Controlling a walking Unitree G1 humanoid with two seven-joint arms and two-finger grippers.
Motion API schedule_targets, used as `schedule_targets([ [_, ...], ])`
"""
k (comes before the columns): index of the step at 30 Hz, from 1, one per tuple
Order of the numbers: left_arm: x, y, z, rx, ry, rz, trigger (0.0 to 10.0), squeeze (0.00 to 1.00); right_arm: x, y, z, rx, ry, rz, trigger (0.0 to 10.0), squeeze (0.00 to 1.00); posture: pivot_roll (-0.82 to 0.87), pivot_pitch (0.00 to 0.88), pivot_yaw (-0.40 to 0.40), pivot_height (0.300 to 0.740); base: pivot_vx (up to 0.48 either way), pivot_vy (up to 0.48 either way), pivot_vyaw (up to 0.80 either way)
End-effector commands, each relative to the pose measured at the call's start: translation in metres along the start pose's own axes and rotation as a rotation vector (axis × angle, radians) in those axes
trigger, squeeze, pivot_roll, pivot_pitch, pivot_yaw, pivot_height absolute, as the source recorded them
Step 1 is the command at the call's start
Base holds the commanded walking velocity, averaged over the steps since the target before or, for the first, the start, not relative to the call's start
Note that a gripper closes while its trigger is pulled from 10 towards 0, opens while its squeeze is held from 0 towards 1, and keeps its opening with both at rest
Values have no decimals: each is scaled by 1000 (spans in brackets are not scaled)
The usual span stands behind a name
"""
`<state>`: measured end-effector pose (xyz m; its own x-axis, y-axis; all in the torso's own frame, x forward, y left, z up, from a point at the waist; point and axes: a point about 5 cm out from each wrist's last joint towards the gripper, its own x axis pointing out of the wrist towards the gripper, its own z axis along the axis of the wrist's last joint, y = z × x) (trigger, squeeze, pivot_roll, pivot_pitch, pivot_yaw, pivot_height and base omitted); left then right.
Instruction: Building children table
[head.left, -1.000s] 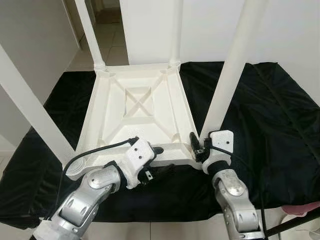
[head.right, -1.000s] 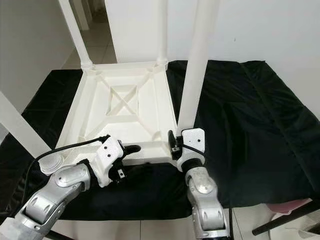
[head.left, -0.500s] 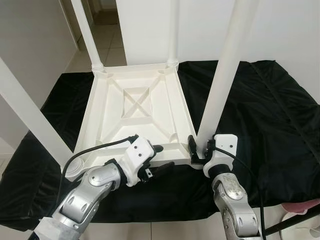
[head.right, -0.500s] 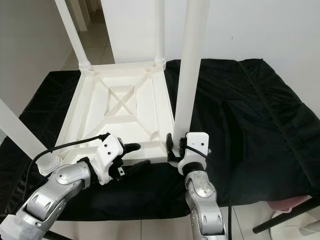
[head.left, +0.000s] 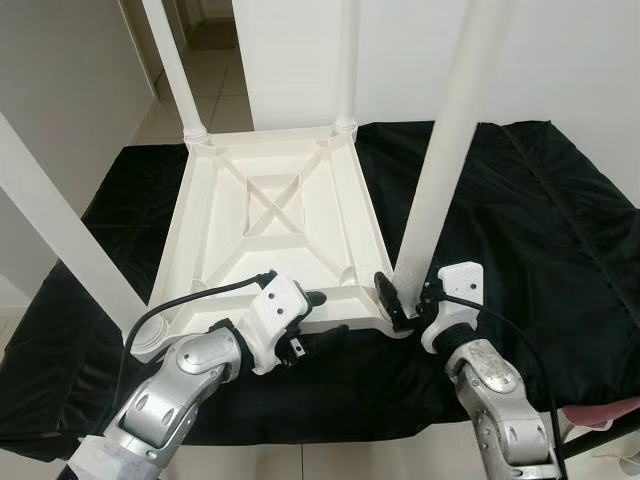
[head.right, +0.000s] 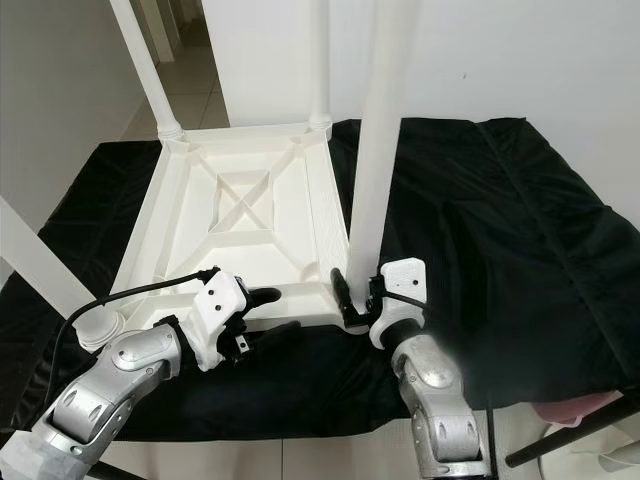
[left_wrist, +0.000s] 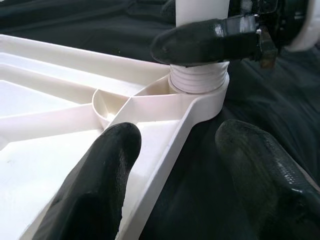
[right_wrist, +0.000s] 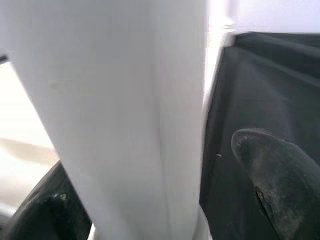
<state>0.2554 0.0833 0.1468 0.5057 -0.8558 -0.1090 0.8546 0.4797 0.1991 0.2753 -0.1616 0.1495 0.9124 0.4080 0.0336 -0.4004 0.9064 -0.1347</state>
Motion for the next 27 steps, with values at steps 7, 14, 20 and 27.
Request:
schedule_targets([
  [7, -1, -2, -3, 4, 10, -70, 10000, 0, 7, -8, 0, -29, 5, 188, 10000, 0, -79, 23, 63, 740, 0, 0, 0],
  [14, 1, 2, 3, 14, -3, -71, 10000, 0, 21, -12, 2, -75, 16, 346, 10000, 0, -86, 41, 79, 740, 0, 0, 0],
  [20, -2, -3, -1, 10, 13, -80, 10000, 0, 20, -12, -4, -81, 37, 394, 0, 0, -68, 35, 73, 740, 0, 0, 0],
  [27, -5, 2, -2, 11, 17, -64, 10000, 0, 16, -15, -11, -75, 53, 428, 0, 0, -61, 31, 67, 740, 0, 0, 0],
])
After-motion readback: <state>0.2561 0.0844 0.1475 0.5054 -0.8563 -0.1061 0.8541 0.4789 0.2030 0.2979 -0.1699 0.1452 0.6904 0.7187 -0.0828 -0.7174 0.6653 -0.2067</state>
